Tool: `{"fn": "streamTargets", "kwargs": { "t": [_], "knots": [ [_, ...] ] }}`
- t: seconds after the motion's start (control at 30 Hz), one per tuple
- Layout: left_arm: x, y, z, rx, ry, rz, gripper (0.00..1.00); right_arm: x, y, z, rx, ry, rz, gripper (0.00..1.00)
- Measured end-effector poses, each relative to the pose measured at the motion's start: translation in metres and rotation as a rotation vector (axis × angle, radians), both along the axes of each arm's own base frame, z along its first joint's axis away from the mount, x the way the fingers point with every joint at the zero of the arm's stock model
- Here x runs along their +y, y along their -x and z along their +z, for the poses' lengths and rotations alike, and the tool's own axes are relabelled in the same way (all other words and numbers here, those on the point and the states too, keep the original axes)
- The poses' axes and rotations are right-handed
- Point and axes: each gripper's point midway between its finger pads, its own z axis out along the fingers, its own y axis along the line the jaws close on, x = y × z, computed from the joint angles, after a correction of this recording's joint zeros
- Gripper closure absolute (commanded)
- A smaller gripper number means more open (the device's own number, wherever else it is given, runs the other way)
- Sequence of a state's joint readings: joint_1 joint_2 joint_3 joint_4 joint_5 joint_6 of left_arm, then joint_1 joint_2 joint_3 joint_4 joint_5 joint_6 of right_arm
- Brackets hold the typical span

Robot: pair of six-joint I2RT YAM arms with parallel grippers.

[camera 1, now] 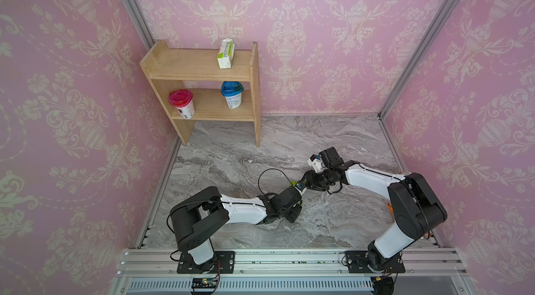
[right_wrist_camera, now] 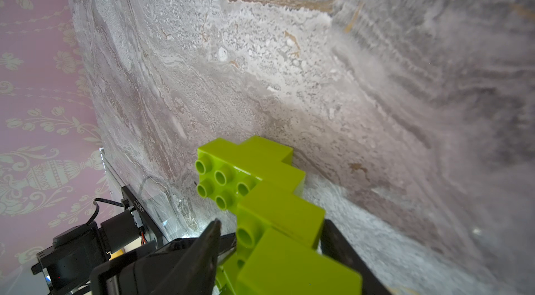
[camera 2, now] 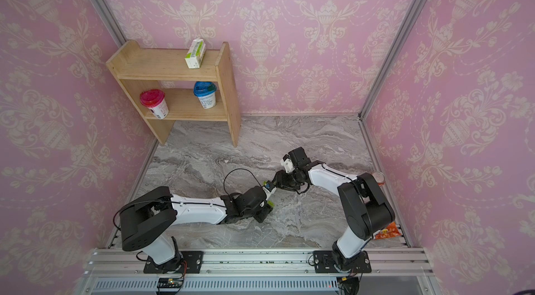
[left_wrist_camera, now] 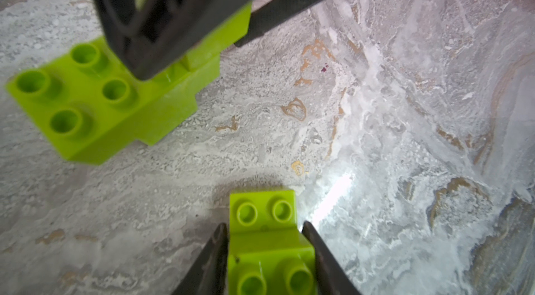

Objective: Assemble the letter v with lego
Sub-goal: Pick up the lego brick from the center of the board, then assemble the lego brick with the lego brick.

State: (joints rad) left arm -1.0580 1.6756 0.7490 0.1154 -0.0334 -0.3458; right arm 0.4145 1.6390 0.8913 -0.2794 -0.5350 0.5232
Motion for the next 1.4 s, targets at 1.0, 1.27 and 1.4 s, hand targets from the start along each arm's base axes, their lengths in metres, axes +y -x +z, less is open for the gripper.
{"fn": "streamTargets", "kwargs": {
  "t": [1.0,1.27,1.4],
  "knots": [
    [0.064,-0.034,0.071,-0.141,-0.006,-0.051,0.74,0.003,-0.007,0.01,-0.027,0.0,0.02,0.43],
    [0.065,-0.053,0.086,-0.177,-0.023,-0.151,0.87,0.002,-0.004,0.009,-0.016,0.004,0.021,0.46],
    [0.062,-0.062,0.084,-0.166,-0.024,-0.206,0.87,0.002,-0.004,0.009,-0.016,0.004,0.021,0.47]
  ]
}}
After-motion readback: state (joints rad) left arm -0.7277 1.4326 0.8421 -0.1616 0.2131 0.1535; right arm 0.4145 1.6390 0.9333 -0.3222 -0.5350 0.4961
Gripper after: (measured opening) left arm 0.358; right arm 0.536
